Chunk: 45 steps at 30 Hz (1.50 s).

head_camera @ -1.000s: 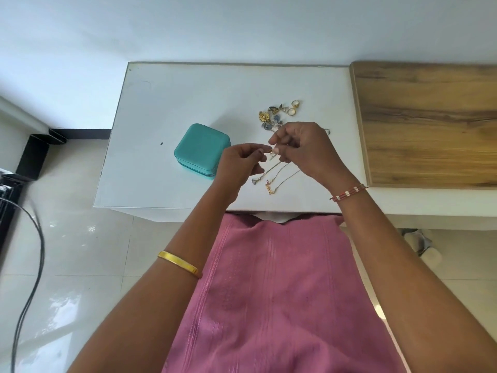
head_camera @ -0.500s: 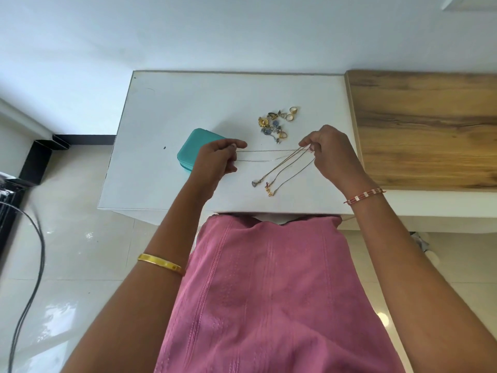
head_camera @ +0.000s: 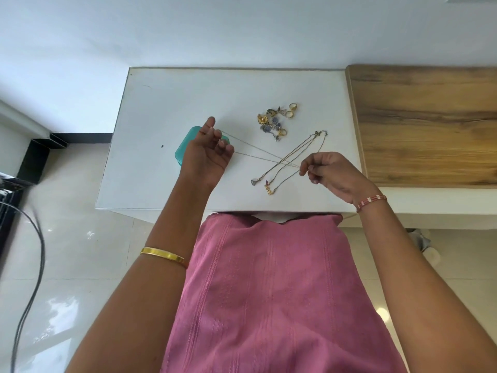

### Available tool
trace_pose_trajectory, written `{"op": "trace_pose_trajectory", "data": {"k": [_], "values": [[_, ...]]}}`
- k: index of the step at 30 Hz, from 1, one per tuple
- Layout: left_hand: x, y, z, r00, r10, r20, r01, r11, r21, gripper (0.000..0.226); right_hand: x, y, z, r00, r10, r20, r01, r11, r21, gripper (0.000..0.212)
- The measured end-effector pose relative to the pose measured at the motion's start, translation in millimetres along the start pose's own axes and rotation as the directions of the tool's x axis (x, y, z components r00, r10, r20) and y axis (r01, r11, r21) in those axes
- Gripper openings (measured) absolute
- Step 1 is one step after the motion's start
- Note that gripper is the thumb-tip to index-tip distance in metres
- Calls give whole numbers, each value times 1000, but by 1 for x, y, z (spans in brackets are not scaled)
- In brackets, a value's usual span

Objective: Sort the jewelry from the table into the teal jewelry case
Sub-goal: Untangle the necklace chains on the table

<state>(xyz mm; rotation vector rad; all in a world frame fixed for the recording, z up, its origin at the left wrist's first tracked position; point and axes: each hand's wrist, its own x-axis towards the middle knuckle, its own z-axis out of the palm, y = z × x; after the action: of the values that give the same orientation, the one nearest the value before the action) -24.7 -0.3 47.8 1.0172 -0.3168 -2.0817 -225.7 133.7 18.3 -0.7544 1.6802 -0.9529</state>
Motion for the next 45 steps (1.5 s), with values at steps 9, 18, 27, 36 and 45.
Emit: {"op": "trace_pose_trajectory", "data": {"k": [9, 18, 27, 36, 45], "values": [[-6, 2, 15, 965, 20, 261, -89, 962, 257, 35, 9, 2, 13, 973, -135, -190, 11, 842, -539, 37], [-18, 10, 26, 870, -94, 484, -134, 900, 415, 51, 16, 8, 28, 945, -170, -278, 54, 923, -380, 41], [-33, 16, 57, 809, -16, 587, -419, 686, 595, 35, 19, -2, 44, 945, -136, -298, 111, 989, -99, 16], [-34, 17, 63, 794, -84, 602, -447, 591, 672, 55, -7, -63, 38, 753, -441, -489, 454, 885, -99, 13], [-35, 18, 67, 812, -96, 576, -419, 591, 689, 59, -31, -95, 39, 506, -851, -138, 510, 425, -748, 22]]}}
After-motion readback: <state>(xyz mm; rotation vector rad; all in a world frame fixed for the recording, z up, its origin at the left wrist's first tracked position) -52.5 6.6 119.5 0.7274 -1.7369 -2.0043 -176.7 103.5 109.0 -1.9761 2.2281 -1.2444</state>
